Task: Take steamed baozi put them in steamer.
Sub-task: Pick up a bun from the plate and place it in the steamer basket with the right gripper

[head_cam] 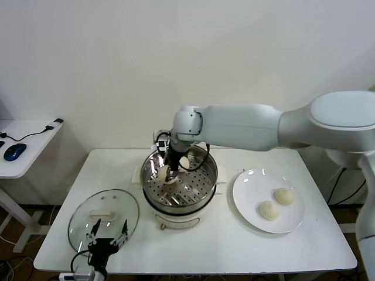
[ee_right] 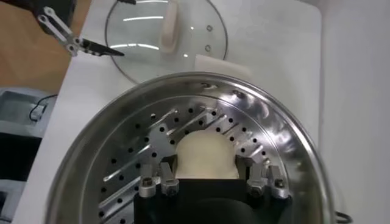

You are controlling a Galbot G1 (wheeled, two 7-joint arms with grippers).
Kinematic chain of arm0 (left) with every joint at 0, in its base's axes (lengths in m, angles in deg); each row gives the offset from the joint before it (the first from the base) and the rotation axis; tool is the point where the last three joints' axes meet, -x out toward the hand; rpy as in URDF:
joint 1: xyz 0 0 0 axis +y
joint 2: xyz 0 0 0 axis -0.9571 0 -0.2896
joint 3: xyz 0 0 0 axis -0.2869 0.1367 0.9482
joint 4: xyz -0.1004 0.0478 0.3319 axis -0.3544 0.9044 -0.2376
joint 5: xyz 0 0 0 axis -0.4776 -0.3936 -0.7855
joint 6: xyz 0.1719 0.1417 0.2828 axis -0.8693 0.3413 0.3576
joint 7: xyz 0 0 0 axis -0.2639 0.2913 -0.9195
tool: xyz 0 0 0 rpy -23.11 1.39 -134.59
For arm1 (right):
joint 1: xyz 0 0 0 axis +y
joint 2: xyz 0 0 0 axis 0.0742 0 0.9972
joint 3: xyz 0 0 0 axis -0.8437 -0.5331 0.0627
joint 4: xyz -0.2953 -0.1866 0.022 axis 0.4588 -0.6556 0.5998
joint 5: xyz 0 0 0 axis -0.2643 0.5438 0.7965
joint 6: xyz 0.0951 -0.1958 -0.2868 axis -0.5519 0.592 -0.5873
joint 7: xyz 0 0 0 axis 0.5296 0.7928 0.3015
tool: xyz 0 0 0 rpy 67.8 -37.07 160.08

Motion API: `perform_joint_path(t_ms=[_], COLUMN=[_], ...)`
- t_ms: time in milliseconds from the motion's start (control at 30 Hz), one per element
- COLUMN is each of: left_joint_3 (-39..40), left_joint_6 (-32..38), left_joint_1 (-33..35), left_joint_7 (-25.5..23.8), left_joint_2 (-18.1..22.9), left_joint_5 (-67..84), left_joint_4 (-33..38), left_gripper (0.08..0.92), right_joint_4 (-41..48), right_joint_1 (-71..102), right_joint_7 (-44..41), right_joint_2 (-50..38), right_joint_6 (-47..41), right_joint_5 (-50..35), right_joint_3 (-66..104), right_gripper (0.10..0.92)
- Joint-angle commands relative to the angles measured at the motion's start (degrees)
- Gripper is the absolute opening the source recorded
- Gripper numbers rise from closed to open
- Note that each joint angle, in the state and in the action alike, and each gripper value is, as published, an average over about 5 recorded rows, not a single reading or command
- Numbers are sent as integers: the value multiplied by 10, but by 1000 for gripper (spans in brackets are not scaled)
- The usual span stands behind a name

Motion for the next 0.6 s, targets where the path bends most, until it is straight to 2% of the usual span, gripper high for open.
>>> perform_joint_path(t_ms=[33, 167, 300, 433, 600], left_joint_3=[0, 1, 2, 2, 3], left_joint_6=[0, -1, -2, -1, -1], left_joint_1=[1, -1, -1, 1, 2], left_joint_7=[0, 0, 0, -1, -1], left_joint_2=[-1, 0, 1, 1, 1], left_joint_5=[0, 0, 0, -1, -3], left_joint_4=[0, -1, 0, 3, 5], left_gripper=[823, 823, 823, 823, 823], right_joint_4=[59, 65, 51, 26, -10], right_joint_1=[60, 58, 39, -22, -121], right_joint_7=[17, 11, -15, -70, -162], right_joint_2=[34, 36, 25, -4, -69], right_joint_6=[-7, 0, 25, 74, 143], right_joint_5=[20, 23, 24, 20, -14], right_joint_3=[13, 18, 17, 3, -29], right_gripper=[641, 647, 730, 816, 822])
